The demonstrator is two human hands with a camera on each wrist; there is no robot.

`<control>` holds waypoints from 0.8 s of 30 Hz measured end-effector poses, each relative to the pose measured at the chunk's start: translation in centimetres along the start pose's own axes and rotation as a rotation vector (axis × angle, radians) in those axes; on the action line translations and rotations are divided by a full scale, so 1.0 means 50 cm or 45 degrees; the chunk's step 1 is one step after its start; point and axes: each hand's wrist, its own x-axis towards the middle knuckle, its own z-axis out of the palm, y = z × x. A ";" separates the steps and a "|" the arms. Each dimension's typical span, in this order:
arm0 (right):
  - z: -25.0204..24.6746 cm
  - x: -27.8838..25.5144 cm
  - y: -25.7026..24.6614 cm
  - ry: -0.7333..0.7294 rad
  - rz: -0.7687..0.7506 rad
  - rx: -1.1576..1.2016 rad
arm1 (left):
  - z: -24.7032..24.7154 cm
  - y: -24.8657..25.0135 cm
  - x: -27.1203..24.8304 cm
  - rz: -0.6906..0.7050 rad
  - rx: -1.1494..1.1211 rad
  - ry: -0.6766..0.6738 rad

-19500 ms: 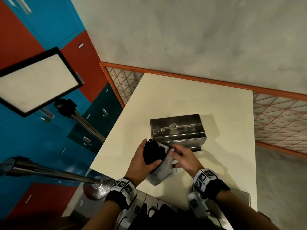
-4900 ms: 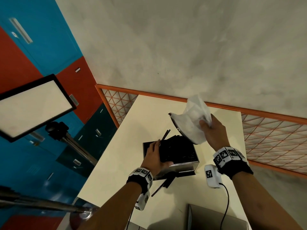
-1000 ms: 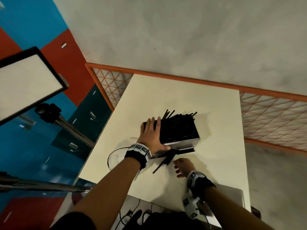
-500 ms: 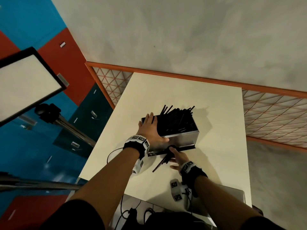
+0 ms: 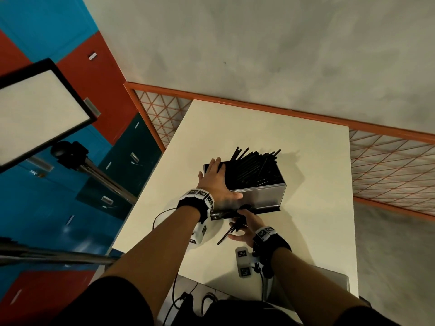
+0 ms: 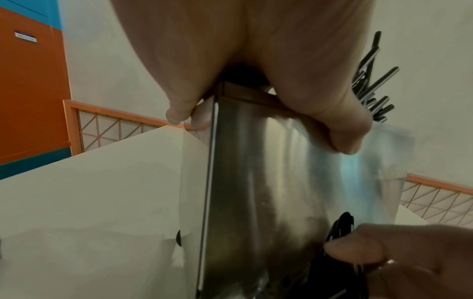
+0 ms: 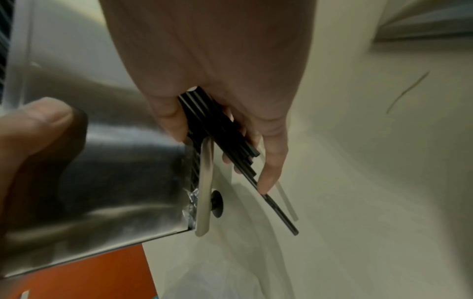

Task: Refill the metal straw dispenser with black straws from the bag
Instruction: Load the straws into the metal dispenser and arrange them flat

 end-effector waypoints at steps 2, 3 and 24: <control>0.005 0.000 0.001 0.022 -0.004 -0.005 | 0.002 -0.002 0.003 0.003 -0.006 0.005; 0.007 0.001 0.002 0.040 -0.009 -0.014 | 0.002 -0.003 0.003 0.004 -0.005 0.008; -0.001 0.002 0.056 0.077 -0.240 -0.113 | 0.010 -0.011 0.005 0.019 -0.028 0.025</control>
